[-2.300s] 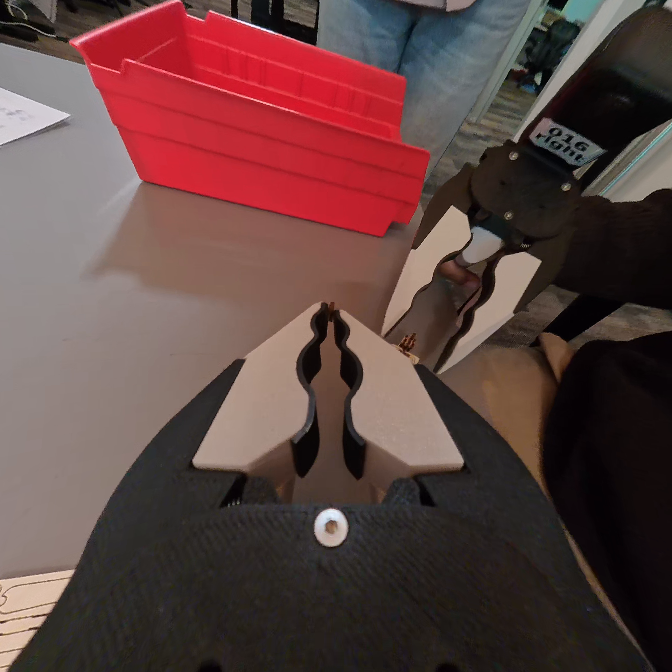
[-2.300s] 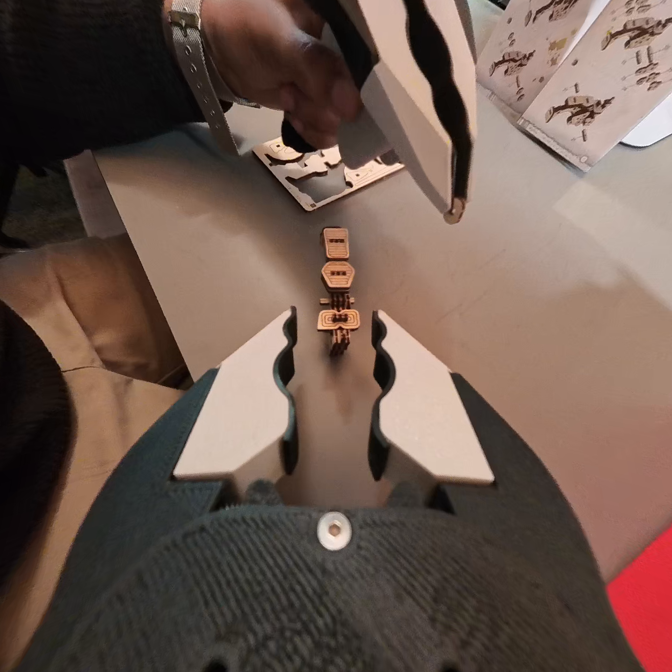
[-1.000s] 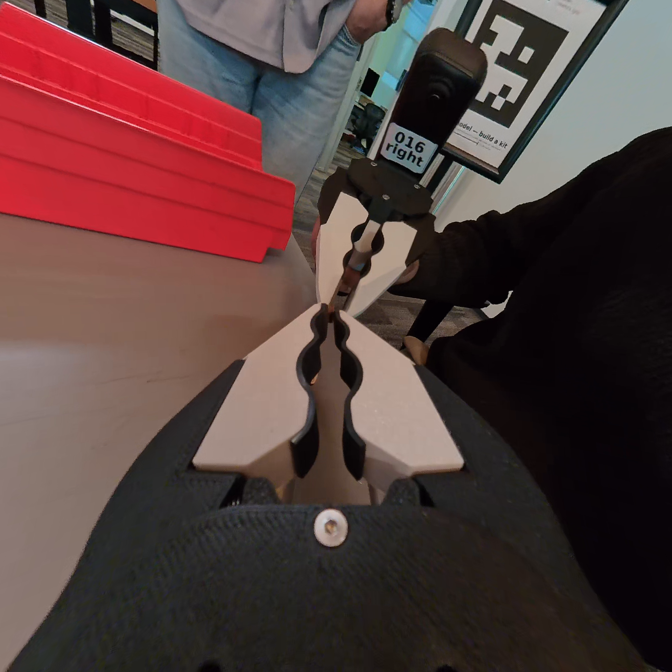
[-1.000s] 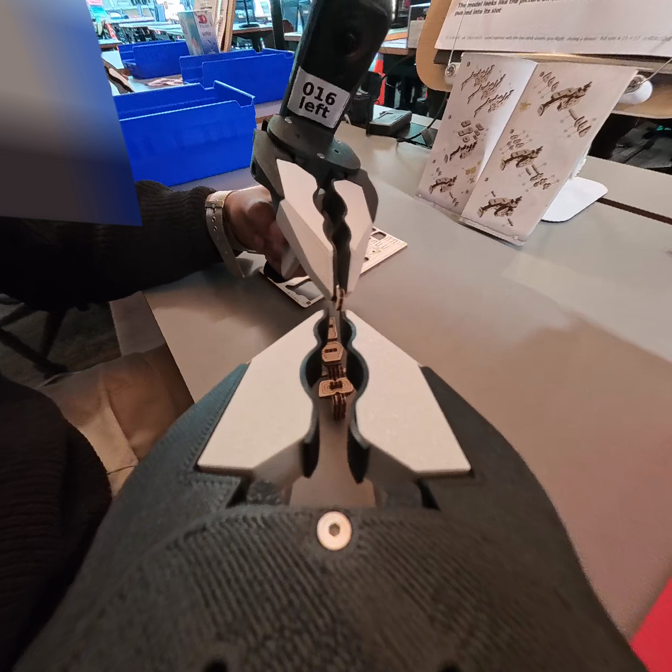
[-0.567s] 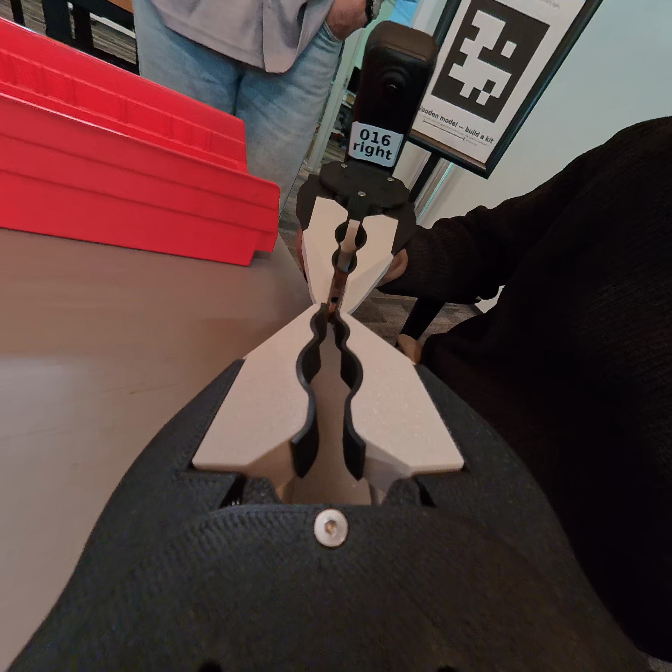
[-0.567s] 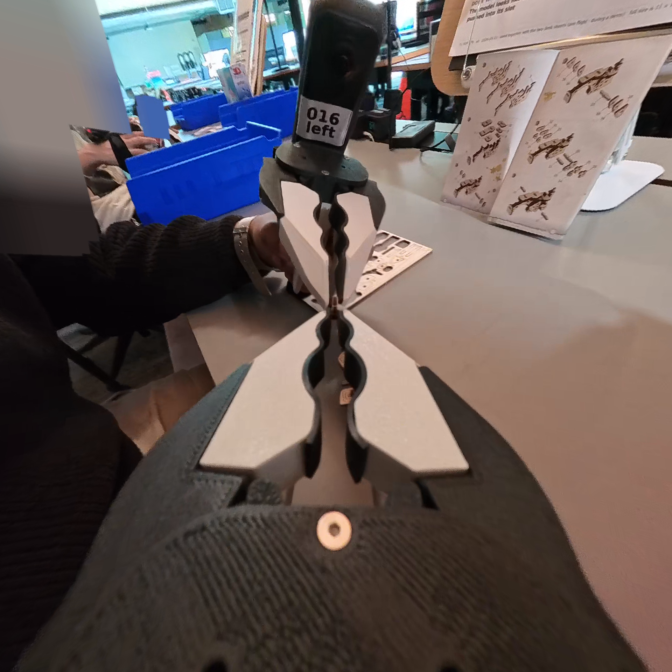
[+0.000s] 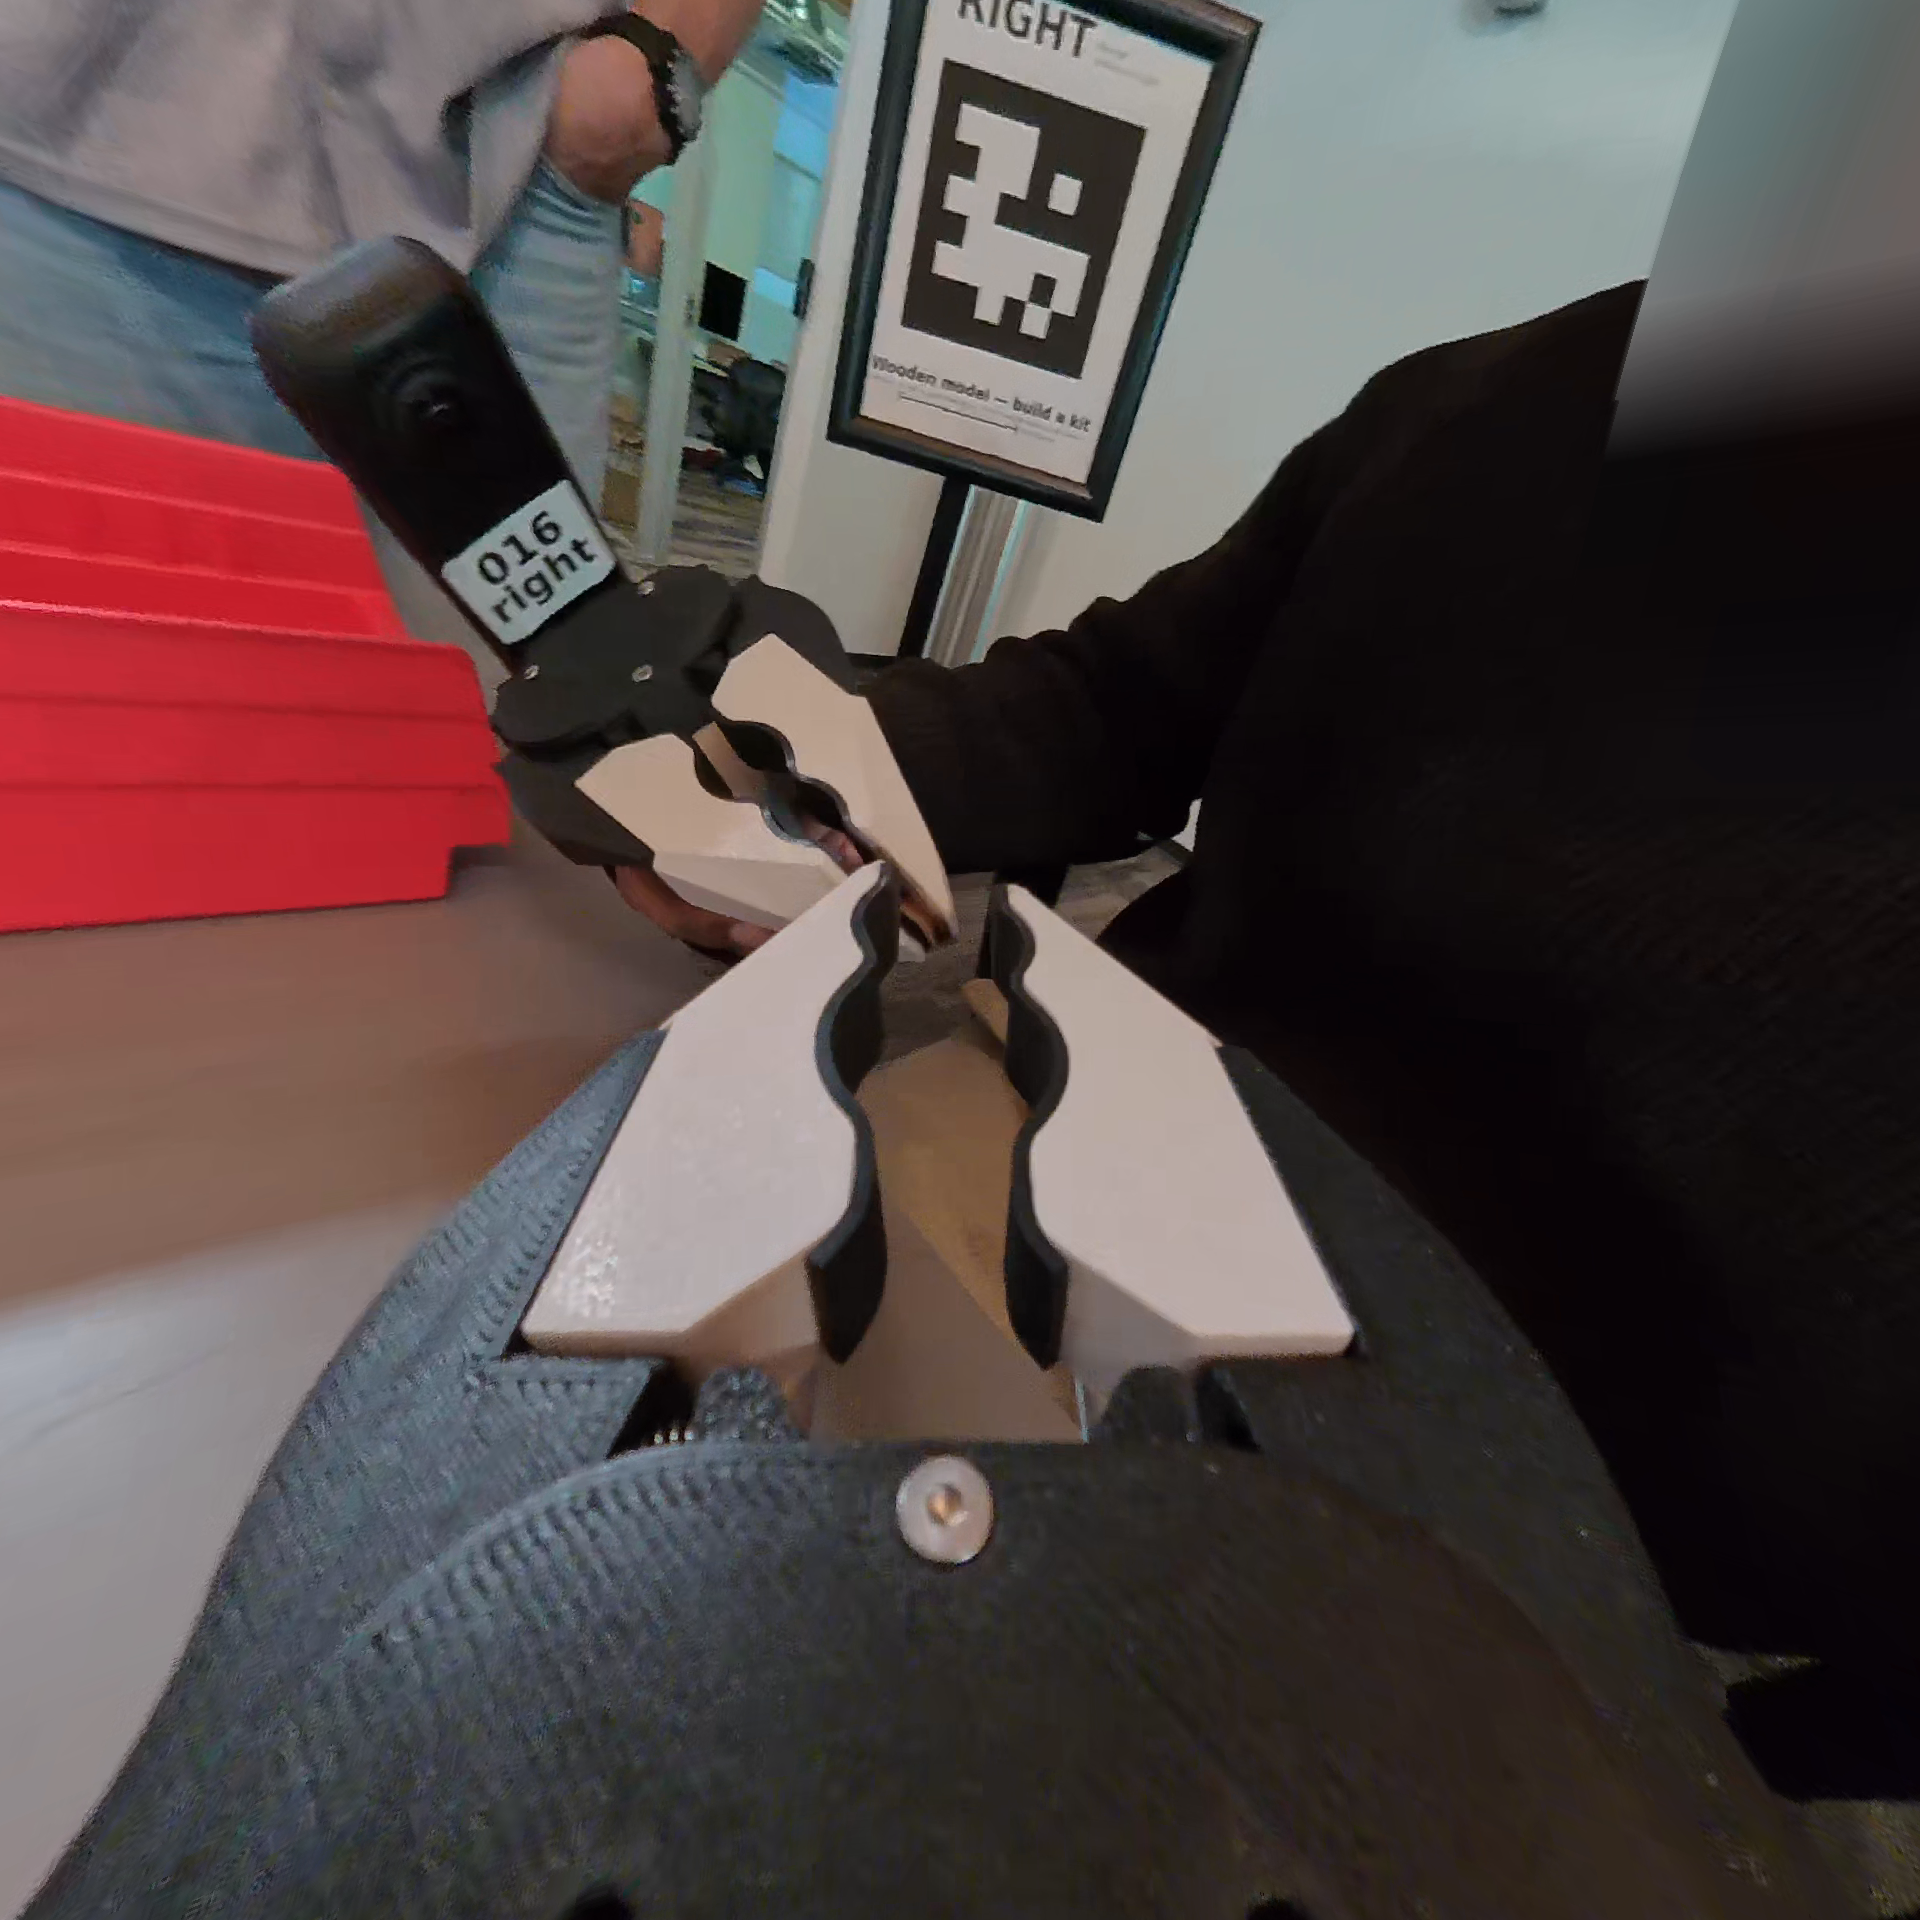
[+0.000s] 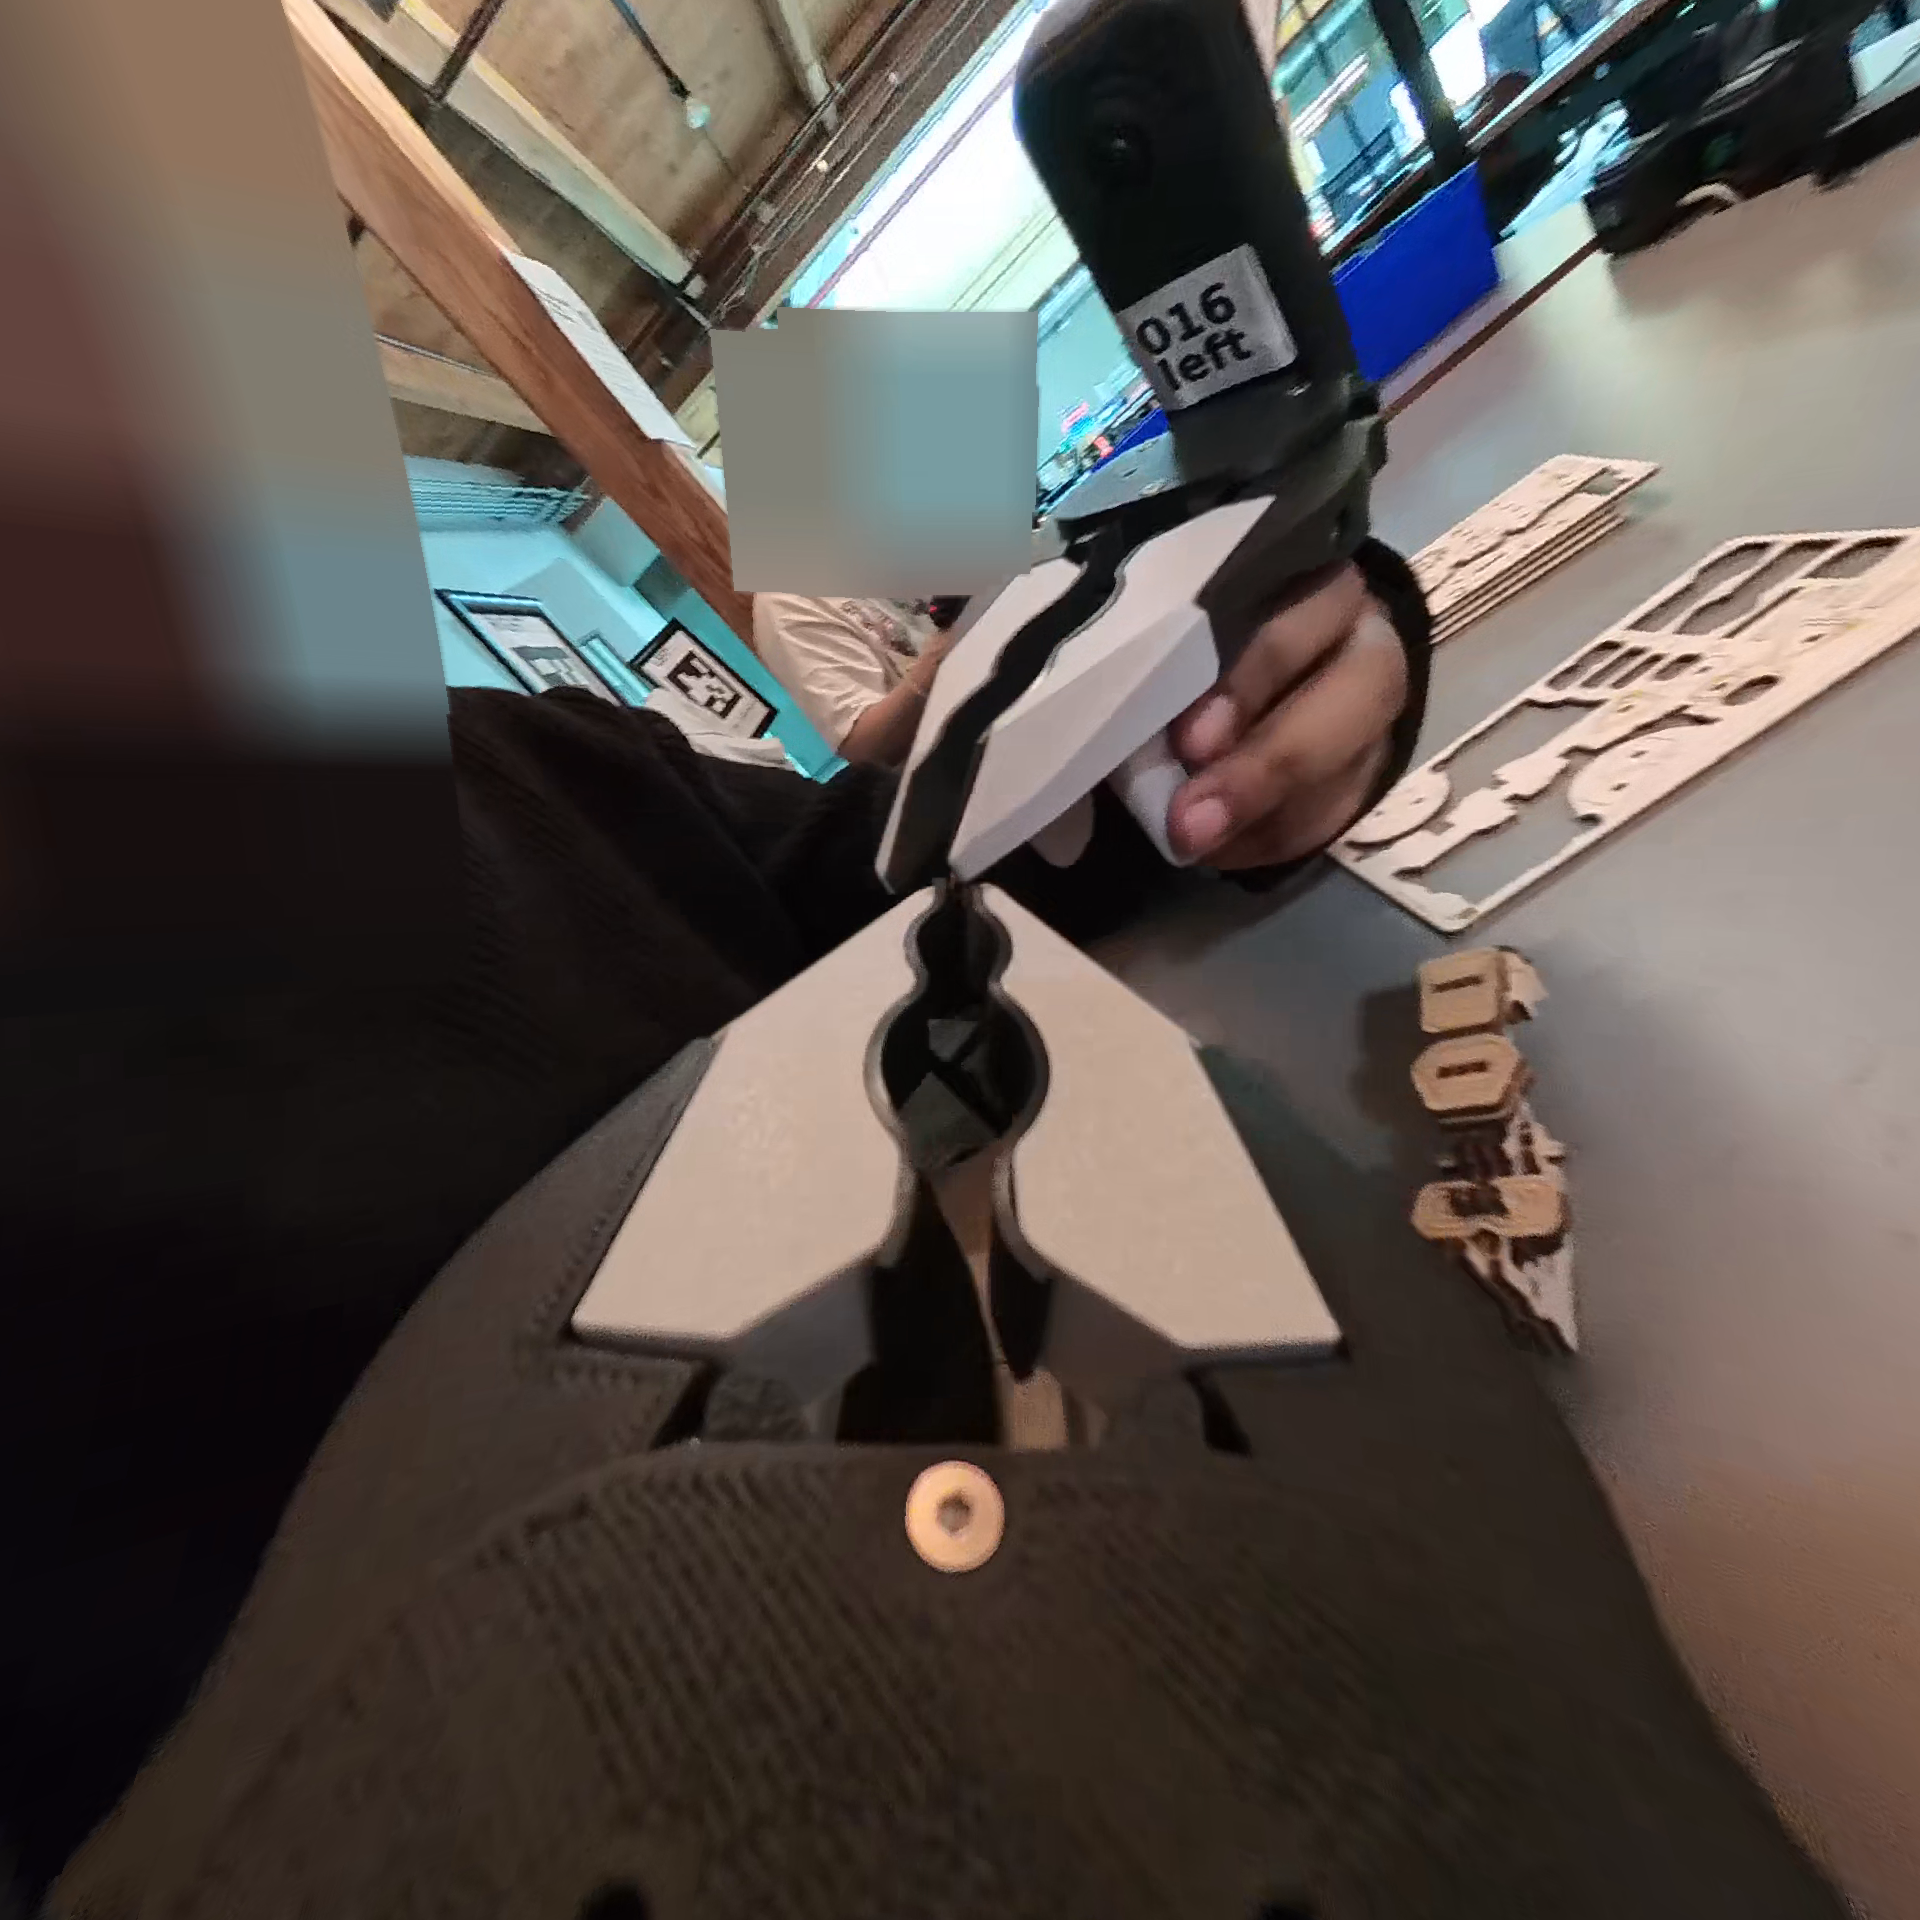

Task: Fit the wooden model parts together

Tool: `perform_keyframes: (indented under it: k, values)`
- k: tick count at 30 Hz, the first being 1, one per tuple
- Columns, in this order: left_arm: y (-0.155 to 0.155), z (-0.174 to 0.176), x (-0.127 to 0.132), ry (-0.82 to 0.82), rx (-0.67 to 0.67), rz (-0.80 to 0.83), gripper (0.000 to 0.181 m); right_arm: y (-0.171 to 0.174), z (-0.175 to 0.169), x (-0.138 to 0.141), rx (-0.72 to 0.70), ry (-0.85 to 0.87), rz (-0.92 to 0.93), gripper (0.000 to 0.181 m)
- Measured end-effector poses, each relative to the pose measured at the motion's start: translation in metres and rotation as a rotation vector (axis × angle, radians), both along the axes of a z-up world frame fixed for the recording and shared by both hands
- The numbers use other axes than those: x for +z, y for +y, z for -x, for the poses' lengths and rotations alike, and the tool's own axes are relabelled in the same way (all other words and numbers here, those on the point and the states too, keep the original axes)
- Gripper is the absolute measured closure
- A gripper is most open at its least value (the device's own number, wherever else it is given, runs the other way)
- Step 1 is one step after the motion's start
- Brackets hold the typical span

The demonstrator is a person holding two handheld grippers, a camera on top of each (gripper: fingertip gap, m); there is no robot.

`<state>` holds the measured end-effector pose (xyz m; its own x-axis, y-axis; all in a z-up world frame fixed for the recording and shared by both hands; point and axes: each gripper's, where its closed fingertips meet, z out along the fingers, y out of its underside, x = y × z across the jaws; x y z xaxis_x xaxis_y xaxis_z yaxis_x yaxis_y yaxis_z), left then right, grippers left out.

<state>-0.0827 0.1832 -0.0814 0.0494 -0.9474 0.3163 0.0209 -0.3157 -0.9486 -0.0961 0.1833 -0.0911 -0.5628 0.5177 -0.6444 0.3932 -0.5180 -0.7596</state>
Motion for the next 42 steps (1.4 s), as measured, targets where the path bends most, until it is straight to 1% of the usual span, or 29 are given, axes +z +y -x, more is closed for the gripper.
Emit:
perform_keyframes:
  k: [4, 9, 13, 15, 17, 20, 23, 26, 27, 30, 31, 32, 35, 37, 39, 42]
  values:
    - [-0.004, -0.003, 0.001, 0.003, -0.017, -0.005, 0.166, -0.013, -0.005, 0.001, 0.077, -0.005, 0.005, 0.18]
    - [-0.012, -0.007, 0.005, -0.008, -0.058, -0.001, 0.167, -0.019, -0.008, 0.007, 0.123, 0.009, 0.058, 0.18]
    - [-0.017, -0.007, 0.011, -0.03, -0.083, -0.006, 0.168, -0.019, -0.01, 0.014, 0.144, 0.032, 0.116, 0.18]
    - [-0.018, -0.008, 0.014, -0.035, -0.081, -0.012, 0.168, -0.018, -0.01, 0.017, 0.148, 0.041, 0.144, 0.18]
    - [-0.017, -0.009, 0.014, -0.03, -0.069, -0.02, 0.173, -0.019, -0.011, 0.019, 0.163, 0.045, 0.166, 0.18]
    - [-0.02, -0.011, 0.02, -0.056, -0.081, -0.017, 0.173, -0.021, -0.014, 0.025, 0.19, 0.065, 0.211, 0.18]
    - [-0.019, -0.01, 0.027, -0.08, -0.075, -0.021, 0.174, -0.021, -0.013, 0.032, 0.179, 0.086, 0.226, 0.18]
    - [-0.018, -0.008, 0.033, -0.102, -0.066, -0.026, 0.174, -0.019, -0.011, 0.038, 0.141, 0.11, 0.208, 0.179]
    - [-0.018, -0.007, 0.035, -0.107, -0.063, -0.03, 0.174, -0.018, -0.01, 0.039, 0.121, 0.113, 0.197, 0.176]
    - [-0.018, -0.004, 0.042, -0.114, -0.045, -0.051, 0.174, -0.008, -0.003, 0.037, 0.012, 0.096, 0.154, 0.153]
    - [-0.017, -0.003, 0.043, -0.107, -0.032, -0.062, 0.174, -0.004, -0.001, 0.034, -0.036, 0.08, 0.126, 0.15]
    - [-0.017, -0.001, 0.046, -0.11, -0.026, -0.071, 0.174, 0.0, 0.001, 0.028, -0.086, 0.056, 0.083, 0.159]
    - [-0.017, 0.006, 0.058, -0.142, -0.003, -0.088, 0.174, 0.008, 0.005, 0.005, -0.215, -0.038, -0.081, 0.157]
    - [-0.013, 0.01, 0.062, -0.129, 0.037, -0.103, 0.174, 0.011, 0.006, -0.003, -0.286, -0.085, -0.16, 0.157]
    - [-0.005, 0.015, 0.06, -0.086, 0.105, -0.115, 0.174, 0.018, 0.008, -0.008, -0.379, -0.127, -0.216, 0.157]
    - [0.013, 0.026, 0.049, 0.021, 0.231, -0.131, 0.174, 0.028, 0.008, -0.013, -0.498, -0.2, -0.308, 0.159]
